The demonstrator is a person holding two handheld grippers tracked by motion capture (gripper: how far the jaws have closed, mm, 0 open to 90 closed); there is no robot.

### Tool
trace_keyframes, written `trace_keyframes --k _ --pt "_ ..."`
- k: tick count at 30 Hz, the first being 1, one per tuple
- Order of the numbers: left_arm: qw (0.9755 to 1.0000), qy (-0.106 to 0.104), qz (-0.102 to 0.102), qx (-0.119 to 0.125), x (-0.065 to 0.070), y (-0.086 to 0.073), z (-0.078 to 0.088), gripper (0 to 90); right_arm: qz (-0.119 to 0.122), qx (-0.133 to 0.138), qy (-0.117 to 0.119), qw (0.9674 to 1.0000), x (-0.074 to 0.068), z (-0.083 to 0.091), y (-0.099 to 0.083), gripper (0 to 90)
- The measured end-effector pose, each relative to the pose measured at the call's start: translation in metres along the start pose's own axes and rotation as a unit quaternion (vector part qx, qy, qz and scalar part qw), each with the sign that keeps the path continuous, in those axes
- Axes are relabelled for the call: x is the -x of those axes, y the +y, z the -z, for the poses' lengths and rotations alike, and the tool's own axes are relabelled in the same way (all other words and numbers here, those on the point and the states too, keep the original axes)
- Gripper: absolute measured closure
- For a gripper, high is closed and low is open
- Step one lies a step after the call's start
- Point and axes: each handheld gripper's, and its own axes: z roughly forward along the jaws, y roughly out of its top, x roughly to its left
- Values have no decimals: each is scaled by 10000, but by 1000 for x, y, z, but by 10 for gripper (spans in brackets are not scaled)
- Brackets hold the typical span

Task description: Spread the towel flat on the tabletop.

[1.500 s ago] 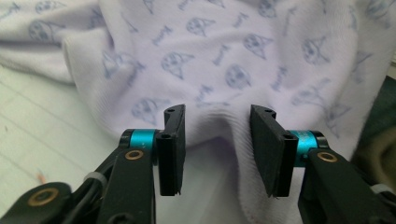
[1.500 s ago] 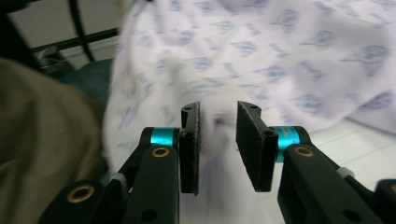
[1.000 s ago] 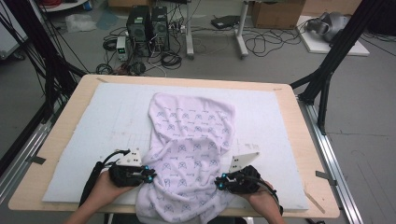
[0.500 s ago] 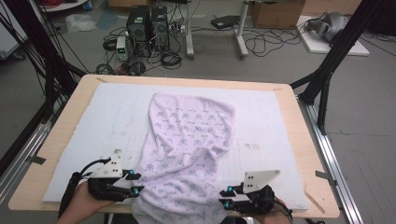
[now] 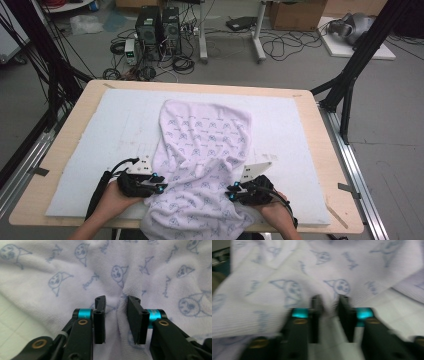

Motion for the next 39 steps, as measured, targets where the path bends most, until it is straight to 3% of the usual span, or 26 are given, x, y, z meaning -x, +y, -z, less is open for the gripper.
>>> trace_keyframes --k 1,3,9,12,16,19,20,22,24,26,29,32,36,39 --pt "10000 21 -12 -5 1 1 0 812 16 3 19 10000 -2 0 0 845" --pt "9999 99 -99 -37 3 3 2 848 31 6 54 10000 -3 2 1 853" --pt "9995 299 62 127 -1 -3 21 852 213 343 -121 9991 -16 29 17 854" --pt "9993 309 75 185 -1 -5 27 853 363 430 -179 9983 -18 30 33 855" --pt "9994 277 93 177 -1 -5 25 849 538 313 -30 9981 -15 -2 58 854" --pt "9996 241 117 71 -1 -8 19 829 710 -99 160 9973 -17 -37 66 853" --pt "9997 228 106 39 -1 -8 17 815 754 -215 203 9967 -18 -46 66 850" --pt "9996 241 131 37 -1 -9 16 756 749 -182 242 9967 -19 -50 65 828" --pt "9995 256 160 76 -2 -9 17 663 691 -56 251 9973 -18 -41 64 759" --pt "9994 265 181 159 -1 -8 19 633 652 168 108 9977 -18 -24 59 753" --pt "9993 288 123 215 -2 -5 23 636 475 448 -62 9978 -13 -3 50 779" --pt "9995 272 105 156 -3 -5 20 681 249 481 -109 9985 -9 7 39 790" --pt "9994 312 150 21 -5 -9 10 648 444 214 108 9987 -14 -13 36 721" --pt "9994 316 159 54 -5 -10 10 626 600 25 215 9980 -18 -33 40 692"
